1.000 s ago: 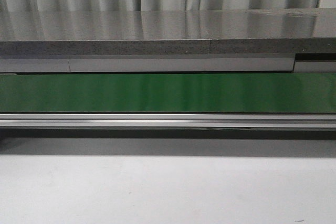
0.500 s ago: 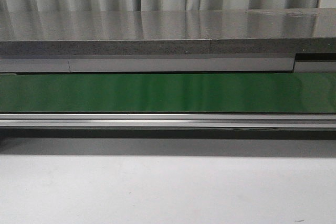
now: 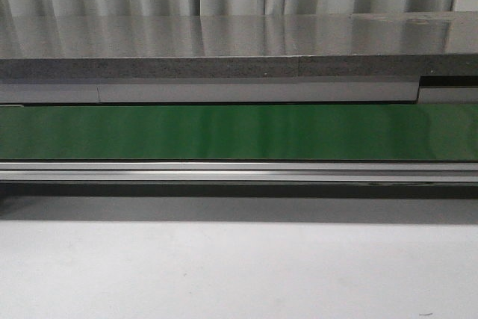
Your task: Move button from right to left
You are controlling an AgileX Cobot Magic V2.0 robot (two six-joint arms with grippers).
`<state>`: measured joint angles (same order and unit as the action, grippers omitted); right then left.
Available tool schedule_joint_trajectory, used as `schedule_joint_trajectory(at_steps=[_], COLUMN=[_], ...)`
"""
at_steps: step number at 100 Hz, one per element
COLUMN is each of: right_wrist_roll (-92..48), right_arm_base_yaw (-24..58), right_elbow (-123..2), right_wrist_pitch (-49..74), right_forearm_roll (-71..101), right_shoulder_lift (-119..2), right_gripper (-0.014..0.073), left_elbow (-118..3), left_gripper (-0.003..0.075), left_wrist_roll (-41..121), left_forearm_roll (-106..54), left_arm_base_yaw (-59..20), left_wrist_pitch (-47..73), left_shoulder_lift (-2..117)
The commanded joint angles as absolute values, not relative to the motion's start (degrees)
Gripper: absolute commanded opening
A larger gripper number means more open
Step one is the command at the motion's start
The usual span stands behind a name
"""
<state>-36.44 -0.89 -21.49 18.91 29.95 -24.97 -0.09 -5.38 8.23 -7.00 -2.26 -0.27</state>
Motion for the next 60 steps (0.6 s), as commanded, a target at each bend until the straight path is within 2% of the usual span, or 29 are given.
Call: schedule_joint_trajectory(at_steps=[1, 60], right_wrist_roll=[-36.9, -36.5], right_arm_base_yaw=[-0.7, -0.7], right_elbow=[-22.9, -22.9], right_wrist_pitch=[15.7, 15.6], right_forearm_roll=[31.1, 25.7], right_shoulder_lift=[-25.1, -25.1], right_gripper=[-0.0068, -0.0068], left_elbow=[2.3, 2.3], left_gripper=[0.0005, 0.0005], left_wrist_roll=[-6.0, -6.0], left_forearm_roll=[7.7, 7.7], left_arm_base_yaw=[-7.3, -7.3], left_wrist_pitch=[-6.9, -6.9], left_shoulder_lift=[-2.4, -2.4])
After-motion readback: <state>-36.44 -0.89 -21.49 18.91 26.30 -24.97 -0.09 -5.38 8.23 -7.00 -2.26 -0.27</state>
